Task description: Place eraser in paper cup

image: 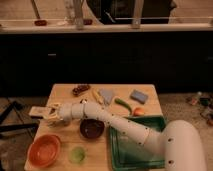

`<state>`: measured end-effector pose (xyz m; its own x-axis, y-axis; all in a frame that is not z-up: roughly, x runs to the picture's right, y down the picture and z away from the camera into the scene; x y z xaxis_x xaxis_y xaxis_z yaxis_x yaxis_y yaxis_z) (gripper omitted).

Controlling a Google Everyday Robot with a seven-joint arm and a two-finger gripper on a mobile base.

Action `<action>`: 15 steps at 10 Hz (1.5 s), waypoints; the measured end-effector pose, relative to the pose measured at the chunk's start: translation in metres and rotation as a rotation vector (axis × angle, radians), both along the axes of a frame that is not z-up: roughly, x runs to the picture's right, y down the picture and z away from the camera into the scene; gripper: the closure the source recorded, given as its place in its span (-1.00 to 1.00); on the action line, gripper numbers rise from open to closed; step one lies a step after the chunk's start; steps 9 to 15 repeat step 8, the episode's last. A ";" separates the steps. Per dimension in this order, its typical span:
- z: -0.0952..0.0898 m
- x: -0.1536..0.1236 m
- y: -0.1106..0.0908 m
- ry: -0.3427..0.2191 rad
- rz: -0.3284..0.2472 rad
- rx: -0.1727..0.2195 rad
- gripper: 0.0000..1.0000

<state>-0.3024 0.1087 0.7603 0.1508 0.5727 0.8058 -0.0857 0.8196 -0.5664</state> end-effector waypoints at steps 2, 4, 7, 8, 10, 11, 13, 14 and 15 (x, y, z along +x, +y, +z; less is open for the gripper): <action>0.000 0.000 0.000 0.000 0.000 0.000 -0.53; 0.000 0.000 0.000 0.000 0.000 0.000 -0.60; 0.000 0.000 0.000 0.000 0.001 0.000 -0.60; 0.000 0.000 0.000 0.000 0.001 0.000 -0.60; 0.000 0.000 0.000 0.000 0.001 0.000 -0.60; 0.000 0.000 0.000 0.000 0.001 0.000 -0.60; 0.000 0.000 0.000 0.000 0.001 0.000 -0.60; 0.000 0.000 0.000 0.000 0.001 0.000 -0.60; 0.000 0.000 0.000 0.000 0.001 0.000 -0.60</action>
